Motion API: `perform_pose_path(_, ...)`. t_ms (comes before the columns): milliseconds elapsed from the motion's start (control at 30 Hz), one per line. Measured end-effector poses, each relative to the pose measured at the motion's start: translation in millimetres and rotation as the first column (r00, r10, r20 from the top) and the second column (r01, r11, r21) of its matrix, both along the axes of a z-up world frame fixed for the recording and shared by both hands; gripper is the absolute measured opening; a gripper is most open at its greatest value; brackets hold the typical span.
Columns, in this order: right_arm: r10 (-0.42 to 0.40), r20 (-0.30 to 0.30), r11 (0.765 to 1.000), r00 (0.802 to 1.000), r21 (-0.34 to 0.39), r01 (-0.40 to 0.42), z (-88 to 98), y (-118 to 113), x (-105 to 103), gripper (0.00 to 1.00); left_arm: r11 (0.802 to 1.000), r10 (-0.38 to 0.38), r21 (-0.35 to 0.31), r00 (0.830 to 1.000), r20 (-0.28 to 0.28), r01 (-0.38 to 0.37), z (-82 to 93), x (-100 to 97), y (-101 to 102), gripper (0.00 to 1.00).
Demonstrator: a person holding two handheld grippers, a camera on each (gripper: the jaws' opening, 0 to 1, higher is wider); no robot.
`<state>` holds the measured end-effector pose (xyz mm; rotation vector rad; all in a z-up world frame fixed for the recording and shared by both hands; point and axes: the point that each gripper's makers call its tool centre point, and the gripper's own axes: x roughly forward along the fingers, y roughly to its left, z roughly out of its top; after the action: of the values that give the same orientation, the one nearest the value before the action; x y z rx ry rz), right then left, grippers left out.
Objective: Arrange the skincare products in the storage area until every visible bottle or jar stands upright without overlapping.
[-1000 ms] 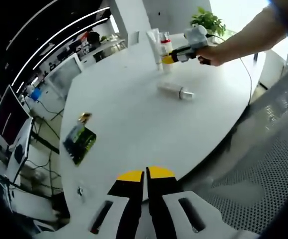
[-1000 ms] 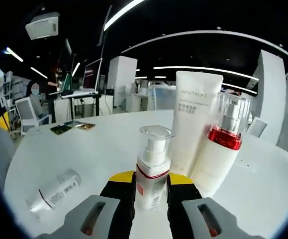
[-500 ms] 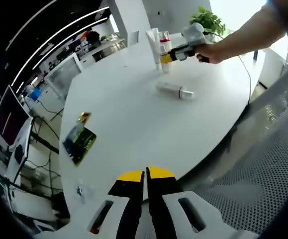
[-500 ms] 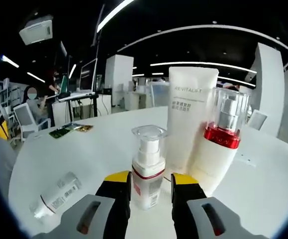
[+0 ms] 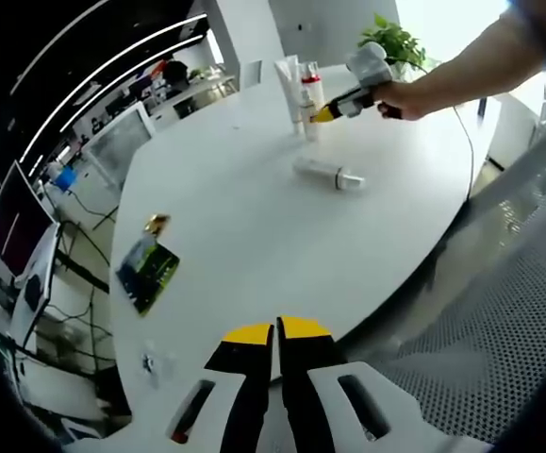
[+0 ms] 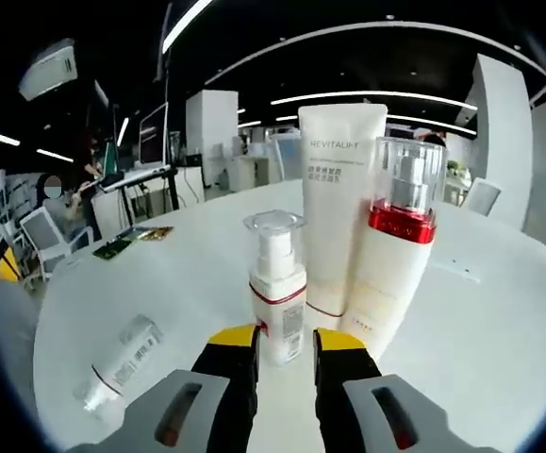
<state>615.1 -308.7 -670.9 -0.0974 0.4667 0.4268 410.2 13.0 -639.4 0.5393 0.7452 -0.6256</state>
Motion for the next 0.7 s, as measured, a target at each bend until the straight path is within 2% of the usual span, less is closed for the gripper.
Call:
perform_pose_path(133,0.004,-0.002,1.000,1.000,-0.007,-0.004,1.5,2.0,-1.0,0.09,1.000,-0.008,-0.001,1.000,-0.001,0.008,-0.2,-0.9,-1.0,0.00)
perform_pose_path(300,-0.046,-0.042,0.998,0.998,0.043,0.048,1.4,3.9,-0.9,0.13,1.000,-0.016,-0.001,1.000,-0.001,0.016,-0.1,-2.1,-2.0,0.00)
perform_pose_path(400,-0.045,-0.041,0.999,0.998,0.008,0.045,0.6,6.3,-3.9,0.09,1.000,-0.023,0.002,1.000,-0.004,0.023,-0.5,-2.9,-2.7,0.00)
perform_pose_path(500,-0.051,-0.057,0.999,0.997,0.005,0.051,0.0,6.1,-6.6,0.07,1.000,-0.031,0.000,1.000,-0.001,0.031,-0.1,-3.6,-3.3,0.00)
perform_pose_path(600,-0.062,-0.061,0.998,0.996,0.020,0.063,2.3,6.1,-6.5,0.08,1.000,-0.031,0.002,1.000,-0.003,0.031,-0.6,-3.5,-2.7,0.00)
perform_pose_path(700,-0.083,-0.083,0.995,0.993,0.053,0.088,2.5,7.7,-4.5,0.13,0.999,-0.037,0.000,0.999,0.000,0.037,-0.4,-4.1,-3.4,0.00)
